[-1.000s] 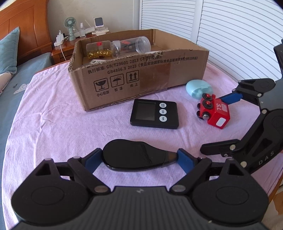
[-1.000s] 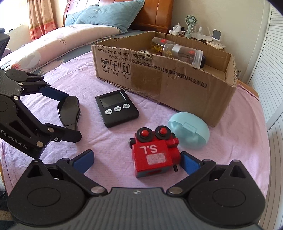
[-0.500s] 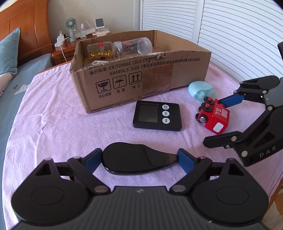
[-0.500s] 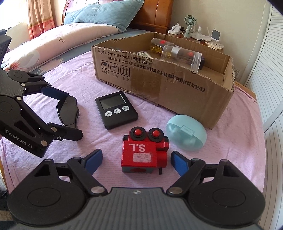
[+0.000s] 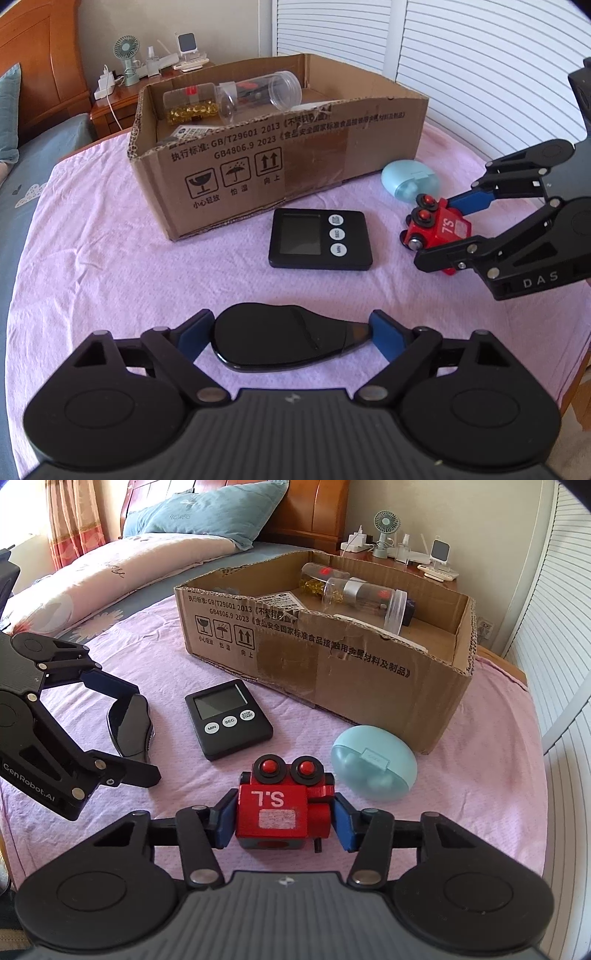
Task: Organize rigid objects
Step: 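Close the right tool on the red toy train, then lower the red train into the box and open the right tool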
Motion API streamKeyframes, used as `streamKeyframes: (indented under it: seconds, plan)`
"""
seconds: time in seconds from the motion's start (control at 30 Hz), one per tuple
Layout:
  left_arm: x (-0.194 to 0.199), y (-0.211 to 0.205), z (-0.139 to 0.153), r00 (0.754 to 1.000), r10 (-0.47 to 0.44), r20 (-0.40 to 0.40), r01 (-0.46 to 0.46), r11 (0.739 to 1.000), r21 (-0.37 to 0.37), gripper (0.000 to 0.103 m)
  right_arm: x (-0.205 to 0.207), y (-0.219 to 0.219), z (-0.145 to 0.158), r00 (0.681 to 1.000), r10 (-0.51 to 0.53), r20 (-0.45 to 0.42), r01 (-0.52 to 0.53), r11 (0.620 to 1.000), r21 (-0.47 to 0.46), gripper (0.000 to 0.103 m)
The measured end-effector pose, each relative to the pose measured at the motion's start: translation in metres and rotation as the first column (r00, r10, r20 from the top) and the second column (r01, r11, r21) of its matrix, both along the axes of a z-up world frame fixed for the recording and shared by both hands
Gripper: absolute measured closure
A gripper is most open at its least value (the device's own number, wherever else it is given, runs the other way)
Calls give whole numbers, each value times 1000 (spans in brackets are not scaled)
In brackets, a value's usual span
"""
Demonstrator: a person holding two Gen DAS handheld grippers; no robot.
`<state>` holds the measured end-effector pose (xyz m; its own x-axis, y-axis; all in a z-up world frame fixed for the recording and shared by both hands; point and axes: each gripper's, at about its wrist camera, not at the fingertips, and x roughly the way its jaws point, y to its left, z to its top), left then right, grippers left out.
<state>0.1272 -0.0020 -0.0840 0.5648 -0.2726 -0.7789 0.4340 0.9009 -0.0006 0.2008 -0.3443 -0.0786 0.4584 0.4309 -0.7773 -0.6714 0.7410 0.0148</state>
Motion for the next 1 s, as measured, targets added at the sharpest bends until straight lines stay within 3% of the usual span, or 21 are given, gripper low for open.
streamKeyframes:
  seconds: [0.33,0.63,0.8,1.0]
  plan:
    - [-4,5,13,999,-7,-42,8,1000,11,14,-9,-1,7,1000,-24,16,25,999,-42,47]
    - [-11,15,43,999,-31,-14,31,999,24,14,-7,-12,57,995,-41,95,41,999,-1,47]
    - [-9,23,60,1000,-27,11,27,1000,-6,14,19,-11,91,983,-79,166,75,997,33,47]
    - [-8,32,73,998,-11,57,12,1000,-12,14,77,4,97,975,-151,166,151,988,10,47]
